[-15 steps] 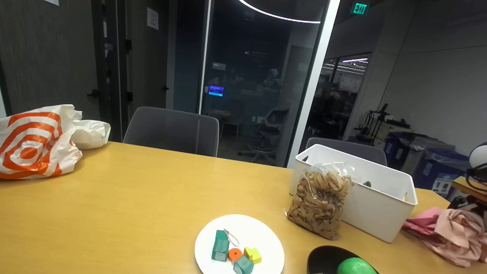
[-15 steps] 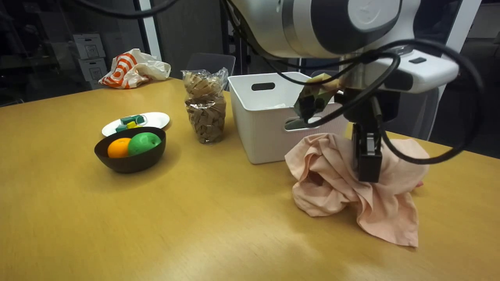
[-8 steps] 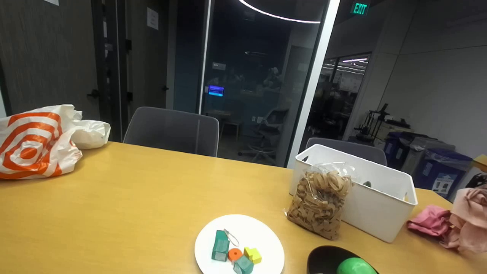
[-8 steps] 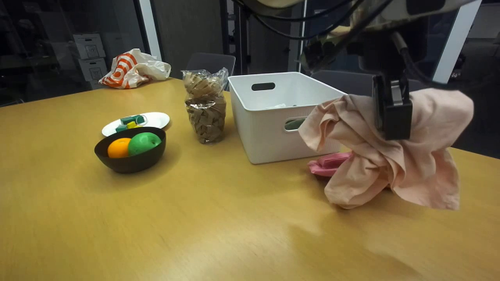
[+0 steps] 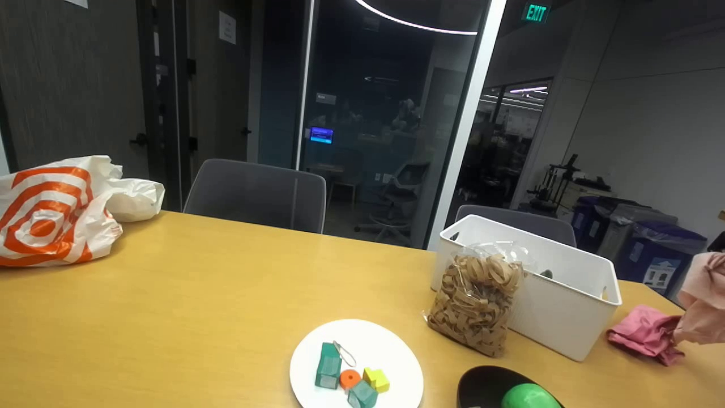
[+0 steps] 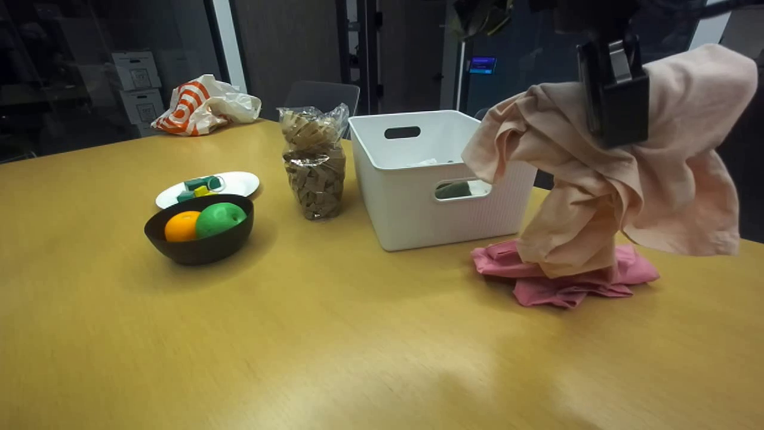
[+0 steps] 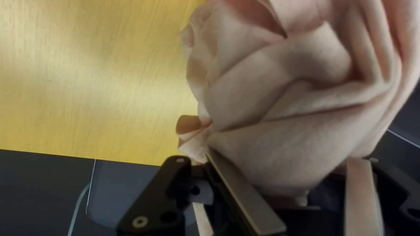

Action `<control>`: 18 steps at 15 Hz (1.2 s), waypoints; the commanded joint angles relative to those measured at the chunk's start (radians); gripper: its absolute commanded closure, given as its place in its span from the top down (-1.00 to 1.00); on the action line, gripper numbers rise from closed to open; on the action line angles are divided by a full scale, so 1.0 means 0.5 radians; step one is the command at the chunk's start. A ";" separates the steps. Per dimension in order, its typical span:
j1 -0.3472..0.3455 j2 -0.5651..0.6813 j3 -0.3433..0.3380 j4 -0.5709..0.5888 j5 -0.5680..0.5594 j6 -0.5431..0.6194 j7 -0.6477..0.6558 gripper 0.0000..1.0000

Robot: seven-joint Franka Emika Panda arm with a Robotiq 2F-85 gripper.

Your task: Put the two shirts in the white basket together

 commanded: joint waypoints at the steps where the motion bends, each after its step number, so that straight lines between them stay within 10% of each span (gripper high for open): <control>1: -0.047 0.014 0.085 -0.049 -0.028 0.094 0.008 -0.96; 14: 0.055 0.629 0.070 0.069 0.023 0.413 0.002 -0.98; 18: 0.110 0.642 0.006 0.076 -0.024 0.418 0.023 -0.14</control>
